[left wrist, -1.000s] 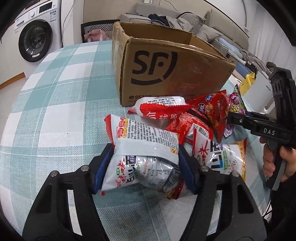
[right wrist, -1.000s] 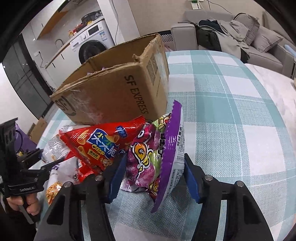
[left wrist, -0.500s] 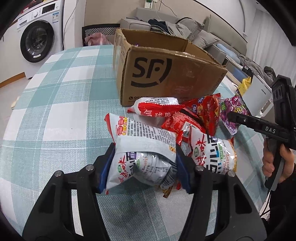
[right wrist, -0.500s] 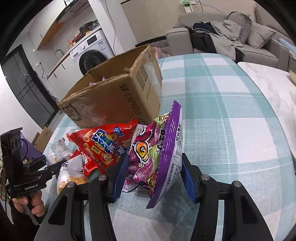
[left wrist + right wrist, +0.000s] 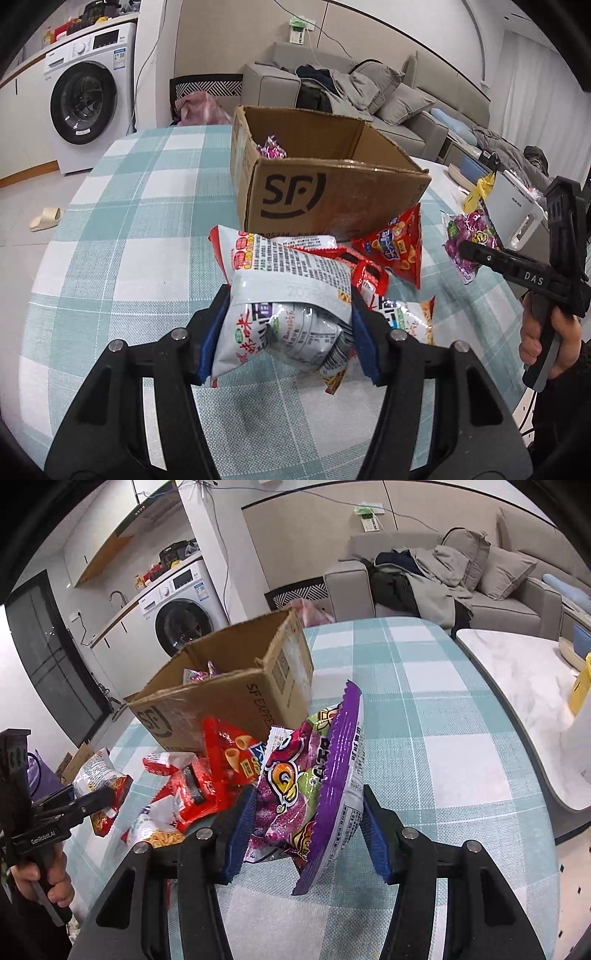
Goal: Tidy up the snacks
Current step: 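Lift the white noodle bag and purple bag and carry both over the box, then open both grippers to drop the noodle bag and purple bag into the box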
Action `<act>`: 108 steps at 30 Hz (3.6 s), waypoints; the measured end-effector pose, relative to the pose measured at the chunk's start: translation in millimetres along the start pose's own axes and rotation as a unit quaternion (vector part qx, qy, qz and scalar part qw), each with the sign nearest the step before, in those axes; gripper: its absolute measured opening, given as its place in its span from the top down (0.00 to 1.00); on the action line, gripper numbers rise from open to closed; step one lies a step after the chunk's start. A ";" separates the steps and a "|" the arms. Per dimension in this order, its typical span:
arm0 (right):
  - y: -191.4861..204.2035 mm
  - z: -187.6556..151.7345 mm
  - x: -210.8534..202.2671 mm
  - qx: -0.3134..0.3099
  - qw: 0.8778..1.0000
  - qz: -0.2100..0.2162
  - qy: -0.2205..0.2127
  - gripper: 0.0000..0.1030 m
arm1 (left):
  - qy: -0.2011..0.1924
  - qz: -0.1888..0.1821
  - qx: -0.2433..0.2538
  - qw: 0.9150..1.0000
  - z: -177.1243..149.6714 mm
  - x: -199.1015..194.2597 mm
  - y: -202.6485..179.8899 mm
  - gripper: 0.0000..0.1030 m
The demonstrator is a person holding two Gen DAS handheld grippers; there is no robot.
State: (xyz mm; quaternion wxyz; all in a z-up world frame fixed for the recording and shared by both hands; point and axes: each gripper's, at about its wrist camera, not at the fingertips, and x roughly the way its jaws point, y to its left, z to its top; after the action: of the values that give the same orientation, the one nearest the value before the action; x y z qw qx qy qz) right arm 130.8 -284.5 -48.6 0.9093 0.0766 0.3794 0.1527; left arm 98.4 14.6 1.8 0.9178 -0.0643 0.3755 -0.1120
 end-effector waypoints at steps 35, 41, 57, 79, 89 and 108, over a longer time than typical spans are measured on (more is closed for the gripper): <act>61.1 80.2 -35.3 -0.054 0.995 0.058 -0.061 0.47 | -0.080 0.013 0.018 0.997 99.0 -26.3 -18.8 0.44; 66.1 88.4 -26.0 -0.058 0.995 0.062 -0.058 0.47 | -0.085 0.009 0.024 0.996 117.8 -15.5 -24.3 0.44; 68.2 109.7 15.9 -0.046 0.996 0.063 -0.046 0.47 | -0.073 0.013 0.035 0.997 148.8 35.0 -31.0 0.44; 63.5 124.2 69.3 -0.034 0.998 0.041 -0.025 0.47 | -0.049 0.017 0.047 0.998 154.3 97.9 -28.3 0.44; 68.7 127.7 89.6 -0.040 0.998 0.046 -0.016 0.47 | -0.038 0.023 0.054 0.998 154.3 118.2 -27.7 0.44; 69.9 129.2 92.6 -0.052 0.997 0.037 -0.036 0.43 | -0.021 0.034 0.044 0.998 152.8 130.7 -22.6 0.38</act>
State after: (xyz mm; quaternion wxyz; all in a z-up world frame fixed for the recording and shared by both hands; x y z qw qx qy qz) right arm 269.3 -190.6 -2.1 0.9187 0.0486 0.3352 0.2031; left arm 292.9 -35.2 26.7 0.9307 -0.0130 0.3529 -0.0957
